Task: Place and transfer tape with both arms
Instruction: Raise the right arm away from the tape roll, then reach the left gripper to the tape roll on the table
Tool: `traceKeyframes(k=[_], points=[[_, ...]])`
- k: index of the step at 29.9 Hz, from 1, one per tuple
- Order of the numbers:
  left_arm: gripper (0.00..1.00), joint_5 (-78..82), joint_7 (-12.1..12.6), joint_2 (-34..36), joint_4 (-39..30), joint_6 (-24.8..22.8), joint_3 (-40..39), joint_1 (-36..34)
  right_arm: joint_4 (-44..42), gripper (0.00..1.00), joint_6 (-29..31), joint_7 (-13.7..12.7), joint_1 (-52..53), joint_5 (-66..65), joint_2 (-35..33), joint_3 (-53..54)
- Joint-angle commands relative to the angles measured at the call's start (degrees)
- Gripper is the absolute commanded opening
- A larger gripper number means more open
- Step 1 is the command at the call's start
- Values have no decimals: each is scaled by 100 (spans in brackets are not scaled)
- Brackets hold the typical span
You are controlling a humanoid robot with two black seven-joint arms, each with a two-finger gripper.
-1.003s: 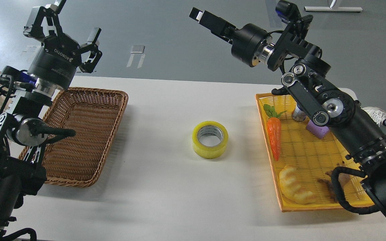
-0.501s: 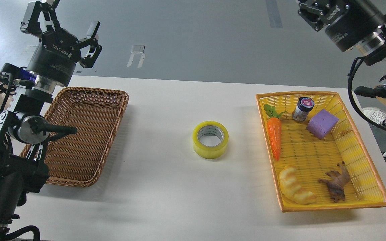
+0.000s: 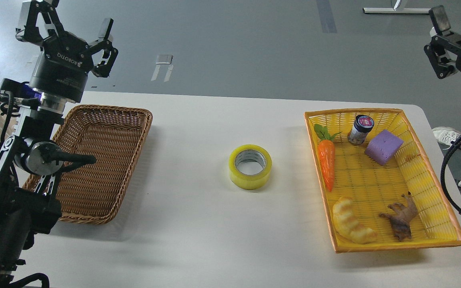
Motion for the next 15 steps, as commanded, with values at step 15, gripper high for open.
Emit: traceKeyframes(k=[15], points=[[98, 4567, 397, -95, -819, 2816, 1852, -143, 62, 100, 31, -172, -56, 178, 36, 20]])
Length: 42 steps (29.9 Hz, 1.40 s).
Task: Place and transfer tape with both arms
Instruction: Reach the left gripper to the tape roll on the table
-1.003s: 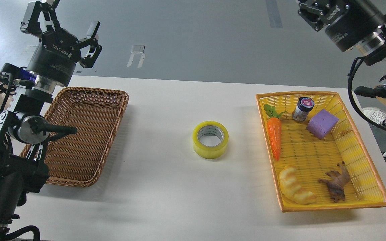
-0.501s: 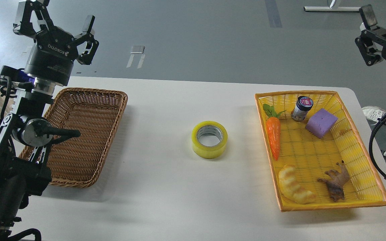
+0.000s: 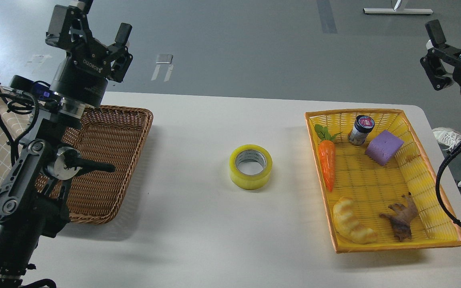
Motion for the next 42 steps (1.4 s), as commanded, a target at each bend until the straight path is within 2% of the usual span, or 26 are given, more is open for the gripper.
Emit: traceKeyframes(k=[1, 3, 5, 9, 10, 12, 13, 16, 19, 28, 37, 42], points=[[98, 1055, 450, 22, -172, 937, 968, -108, -24, 100, 2, 8, 40, -9, -3, -1], [98, 1221, 1028, 40, -190, 1270, 1389, -222, -24, 100, 11, 8, 23, -9, -3, -18], [98, 1318, 1354, -4, -181, 1288, 1521, -380, -24, 100, 11, 8, 14, -9, -3, -36], [98, 2098, 1741, -92, -172, 1367, 1943, -521, -16, 100, 11, 8, 5, -9, -12, -27], [98, 2684, 2003, -205, -94, 1385, 2144, -565, -16, 100, 11, 8, 14, -9, -12, -19], [98, 3731, 2775, -320, 344, 1376, 2470, -583, 28, 100, 11, 17, 31, -9, -3, 8], [98, 3901, 2962, -329, 486, 1368, 2558, -592, 28, 100, 11, 17, 40, -9, -3, 8], [98, 4227, 3305, -330, 785, 1333, 2935, -618, 37, 100, 11, 17, 58, -9, 6, 8], [98, 4254, 3386, -251, 1039, 1289, 3533, -636, 55, 100, 11, 8, 84, -9, 6, 8], [98, 4263, 3623, -294, 1726, 1288, 3929, -610, 63, 100, 11, -36, 181, -9, -21, -1], [98, 4658, 3869, -391, 1788, 1288, 4080, -644, 72, 100, 11, -45, 172, -9, -65, -1], [98, 4983, 4203, -549, 1735, 1210, 4088, -969, 151, 100, 11, -45, 181, -9, -73, 8]])
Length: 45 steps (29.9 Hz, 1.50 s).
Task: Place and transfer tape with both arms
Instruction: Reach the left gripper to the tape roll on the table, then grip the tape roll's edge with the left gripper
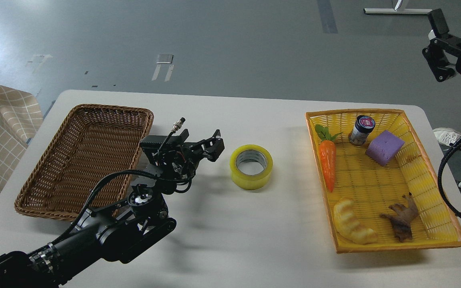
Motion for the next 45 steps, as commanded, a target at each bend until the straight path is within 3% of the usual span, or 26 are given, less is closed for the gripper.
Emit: traceKeyframes(k=[1, 8, 31, 45], points=[[98, 92, 180, -37, -40, -89, 8, -245, 43, 100, 0, -1, 2, 0, -12, 6], [98, 56, 198, -168, -49, -177, 702, -702, 25, 100, 0, -1, 2, -9, -12, -2], [98, -93, 189, -617, 276, -651, 728, -712, 25, 100, 0, -36, -24, -9, -30, -2], [98, -620, 128, -696, 558, -625, 719, -589, 52, 100, 0, -36, -112, -9, -30, -2]])
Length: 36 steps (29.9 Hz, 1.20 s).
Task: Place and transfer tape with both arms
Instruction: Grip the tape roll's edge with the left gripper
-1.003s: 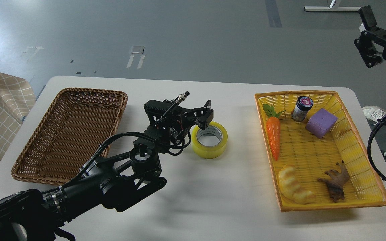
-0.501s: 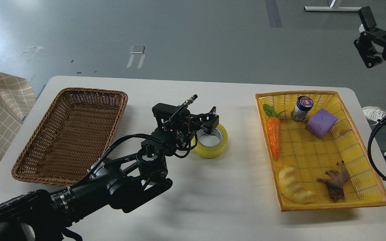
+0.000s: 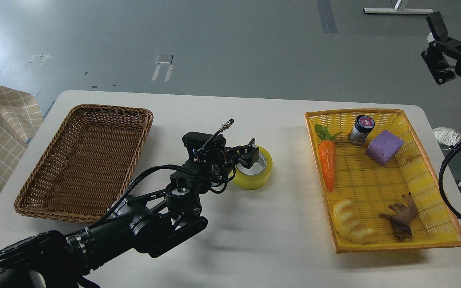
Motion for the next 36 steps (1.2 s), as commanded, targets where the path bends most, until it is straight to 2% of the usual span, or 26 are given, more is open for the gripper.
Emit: traceKeyframes(k=[1, 14, 20, 32, 35, 36], points=[[98, -293, -58, 3, 14, 27, -12, 31, 1, 100, 0, 0, -13, 0, 0, 0], [98, -383, -58, -94, -4, 36, 49, 31, 1, 100, 0, 0, -75, -9, -9, 0], [98, -339, -58, -50, 14, 36, 515, -22, 1, 100, 0, 0, -75, -9, -9, 0], [98, -374, -75, 99, 199, 45, 515, 22, 1, 100, 0, 9, -154, -9, 0, 0], [97, -374, -75, 99, 199, 45, 515, 22, -8, 100, 0, 0, -154, -9, 0, 0], [94, -382, -84, 108, 216, 45, 515, 31, -8, 100, 0, 9, -154, -9, 0, 0]])
